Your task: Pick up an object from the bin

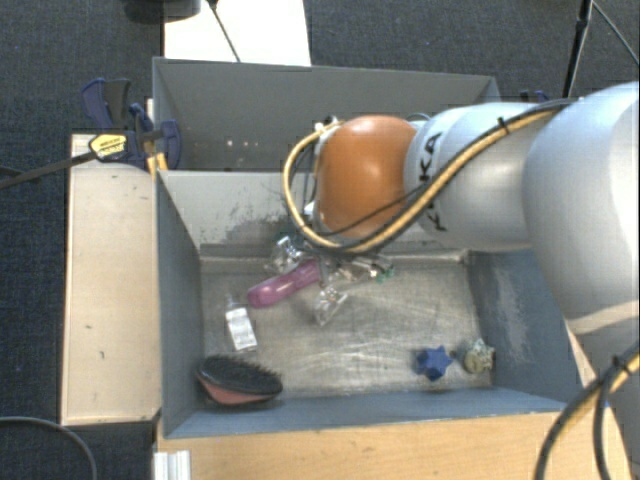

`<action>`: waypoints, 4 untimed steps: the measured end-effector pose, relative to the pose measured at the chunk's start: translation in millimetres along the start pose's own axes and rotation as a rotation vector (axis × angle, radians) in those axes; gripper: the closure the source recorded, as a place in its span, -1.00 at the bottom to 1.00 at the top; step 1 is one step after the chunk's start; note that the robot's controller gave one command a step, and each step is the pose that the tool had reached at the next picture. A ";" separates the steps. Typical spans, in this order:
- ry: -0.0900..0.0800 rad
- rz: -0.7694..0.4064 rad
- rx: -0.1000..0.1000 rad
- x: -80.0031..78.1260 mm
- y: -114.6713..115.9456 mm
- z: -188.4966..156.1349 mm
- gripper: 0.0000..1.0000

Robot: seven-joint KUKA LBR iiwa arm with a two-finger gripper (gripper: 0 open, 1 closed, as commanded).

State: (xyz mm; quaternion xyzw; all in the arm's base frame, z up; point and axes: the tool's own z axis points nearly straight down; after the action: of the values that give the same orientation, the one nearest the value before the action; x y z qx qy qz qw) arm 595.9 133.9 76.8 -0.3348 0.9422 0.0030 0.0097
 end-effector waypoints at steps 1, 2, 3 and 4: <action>0.005 -0.186 0.004 -43.7 92.5 3.1 -1.00; -0.006 -0.176 0.004 -46.4 90.1 -0.2 1.00; 0.008 -0.170 0.001 -48.9 88.9 -5.6 1.00; 0.011 -0.165 -0.001 -50.4 88.3 -9.4 1.00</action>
Offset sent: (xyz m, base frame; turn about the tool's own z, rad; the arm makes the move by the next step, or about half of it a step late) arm -0.0277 0.0963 -0.0068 -0.1805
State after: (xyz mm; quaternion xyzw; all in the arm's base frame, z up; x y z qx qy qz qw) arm 579.2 234.0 87.1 -0.4112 0.9115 0.0008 0.0046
